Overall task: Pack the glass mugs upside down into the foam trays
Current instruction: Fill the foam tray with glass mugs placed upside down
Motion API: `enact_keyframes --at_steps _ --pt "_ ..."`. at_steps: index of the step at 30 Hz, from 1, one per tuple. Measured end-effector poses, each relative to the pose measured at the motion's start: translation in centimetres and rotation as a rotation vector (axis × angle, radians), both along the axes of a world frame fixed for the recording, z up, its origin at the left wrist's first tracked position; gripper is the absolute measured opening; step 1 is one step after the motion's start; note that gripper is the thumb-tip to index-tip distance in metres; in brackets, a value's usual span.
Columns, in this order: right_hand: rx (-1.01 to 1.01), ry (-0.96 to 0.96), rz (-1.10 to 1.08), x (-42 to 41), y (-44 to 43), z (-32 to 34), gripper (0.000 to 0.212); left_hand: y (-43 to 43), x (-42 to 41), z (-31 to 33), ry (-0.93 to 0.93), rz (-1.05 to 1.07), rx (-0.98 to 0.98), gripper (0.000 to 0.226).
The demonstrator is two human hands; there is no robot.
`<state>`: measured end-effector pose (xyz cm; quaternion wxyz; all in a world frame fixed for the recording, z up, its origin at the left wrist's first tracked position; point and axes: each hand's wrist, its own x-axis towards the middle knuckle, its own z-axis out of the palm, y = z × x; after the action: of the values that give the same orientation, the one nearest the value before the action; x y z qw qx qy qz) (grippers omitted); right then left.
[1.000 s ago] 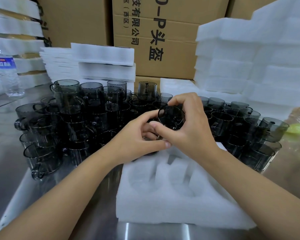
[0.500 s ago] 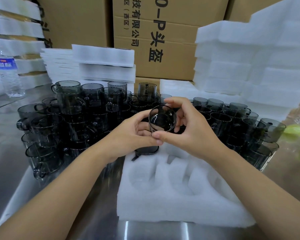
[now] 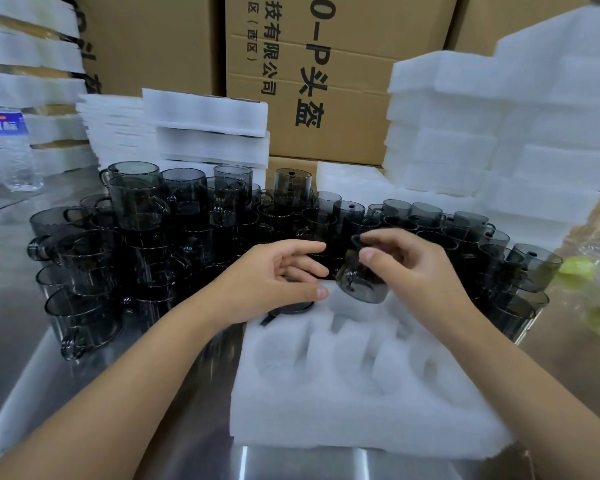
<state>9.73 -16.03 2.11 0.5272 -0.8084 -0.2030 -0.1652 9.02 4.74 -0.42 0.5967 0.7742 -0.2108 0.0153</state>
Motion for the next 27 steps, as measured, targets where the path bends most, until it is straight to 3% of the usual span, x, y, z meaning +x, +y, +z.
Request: enact_keyframes --at_steps 3,15,27 --pt "-0.092 0.043 0.019 0.22 -0.14 -0.6 0.026 -0.02 -0.08 -0.06 -0.016 0.025 0.027 0.047" --pt "-0.321 0.033 0.168 -0.27 -0.16 -0.51 0.035 -0.08 -0.09 -0.12 -0.067 0.007 0.063 0.052" --pt "-0.369 0.107 0.179 0.08 -0.21 -0.77 0.029 -0.14 -0.45 0.2 -0.056 -0.01 0.086 0.048"
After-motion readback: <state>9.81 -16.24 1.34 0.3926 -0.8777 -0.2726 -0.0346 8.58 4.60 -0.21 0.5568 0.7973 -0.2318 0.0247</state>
